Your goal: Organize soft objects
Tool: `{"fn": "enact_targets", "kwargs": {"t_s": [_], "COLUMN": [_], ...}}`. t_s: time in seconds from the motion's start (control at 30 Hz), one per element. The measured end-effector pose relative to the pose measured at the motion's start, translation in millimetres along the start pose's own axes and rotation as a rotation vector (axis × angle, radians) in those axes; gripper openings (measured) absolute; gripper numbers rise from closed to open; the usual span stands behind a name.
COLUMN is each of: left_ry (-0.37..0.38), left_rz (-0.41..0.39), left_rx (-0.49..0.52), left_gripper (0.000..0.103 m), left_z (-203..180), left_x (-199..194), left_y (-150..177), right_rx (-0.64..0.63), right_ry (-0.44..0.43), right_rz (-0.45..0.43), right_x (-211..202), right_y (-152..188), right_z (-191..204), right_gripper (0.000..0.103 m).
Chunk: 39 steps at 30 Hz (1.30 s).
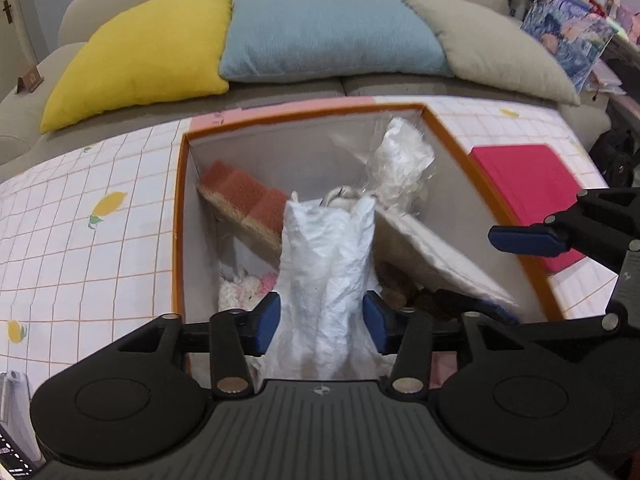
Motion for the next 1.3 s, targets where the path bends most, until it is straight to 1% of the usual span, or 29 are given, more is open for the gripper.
{"fn": "enact_targets", "kwargs": {"t_s": [0.03, 0.07, 0.1, 0.17, 0.23, 0.33, 0.4, 0.43, 0.47, 0.6, 0.7, 0.73, 0.8, 0.9, 0.93, 0.97, 1.0, 1.1, 1.13, 1.23, 1.3], "left_ry": [0.014, 0.024, 0.028, 0.024, 0.029, 0.059, 0.067, 0.071, 0.078, 0.119, 0.145, 0.148, 0.141, 0.051, 0.035, 0.035, 0.039, 0.052, 0.053, 0.042, 0.030], "left_rz": [-0.009, -0.015, -0.017, -0.020, -0.028, -0.068, -0.110, -0.135, -0.163, -0.280, -0.363, -0.388, -0.443, -0.519, -0.548, -0.567, -0.573, -0.558, -0.546, -0.513, -0.501], "left_rx": [0.000, 0.001, 0.005, 0.008, -0.004, -0.029, -0.038, -0.041, -0.043, -0.050, -0.049, -0.049, -0.054, -0.035, -0.023, -0.017, -0.021, -0.082, -0.089, -0.103, -0.107], "left_gripper": [0.066, 0.070, 0.071, 0.071, 0.071, 0.073, 0.074, 0.074, 0.074, 0.075, 0.079, 0.083, 0.086, 0.087, 0.087, 0.087, 0.087, 0.086, 0.084, 0.082, 0.082], "left_z": [0, 0, 0, 0, 1, 1, -1, -3, -5, -15, -26, -30, -38, -52, -57, -61, -64, -68, -70, -73, -71], "left_x": [-6, -10, -15, -24, -34, -55, -71, -79, -89, -126, -153, -161, -175, -189, -193, -195, -197, -197, -195, -188, -182], "left_y": [-1, -1, -1, 1, 3, 5, 5, 4, 4, 3, 6, 8, 13, 22, 26, 29, 33, 42, 45, 54, 60], "right_rx": [0.001, 0.002, 0.003, 0.001, 0.000, 0.030, 0.073, 0.094, 0.117, 0.187, 0.250, 0.271, 0.315, 0.364, 0.375, 0.384, 0.389, 0.412, 0.420, 0.426, 0.432], "right_ry": [-0.001, -0.004, -0.006, -0.003, 0.005, 0.007, -0.004, -0.008, -0.008, -0.005, 0.004, 0.007, 0.006, 0.021, 0.034, 0.051, 0.072, 0.129, 0.146, 0.190, 0.200], "right_rz": [-0.004, -0.009, -0.013, -0.021, -0.032, -0.074, -0.107, -0.124, -0.145, -0.227, -0.274, -0.287, -0.312, -0.350, -0.363, -0.375, -0.386, -0.407, -0.410, -0.369, -0.348], "right_x": [-4, -10, -15, -25, -39, -62, -80, -89, -98, -137, -163, -171, -186, -204, -209, -213, -217, -222, -221, -214, -208], "right_y": [-1, -1, -1, 1, 6, 11, 15, 17, 19, 27, 38, 43, 53, 68, 74, 80, 85, 103, 109, 123, 129], "right_z": [-1, -2, -3, -4, -5, -9, -12, -14, -15, -21, -27, -29, -31, -32, -32, -32, -32, -31, -31, -31, -30], "right_gripper": [0.055, 0.060, 0.063, 0.064, 0.067, 0.067, 0.069, 0.071, 0.076, 0.079, 0.084, 0.084, 0.086, 0.089, 0.089, 0.089, 0.091, 0.098, 0.099, 0.099, 0.099]}}
Point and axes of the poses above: each gripper's, at about its wrist camera, not at the fingertips, and x roughly the way its jaws point, z to its left, y to its underside, the point moved 7 cm from there along x, roughly the way its jaws point, and after that the axes turned 12 degrees about -y, right-handed, at the moved point
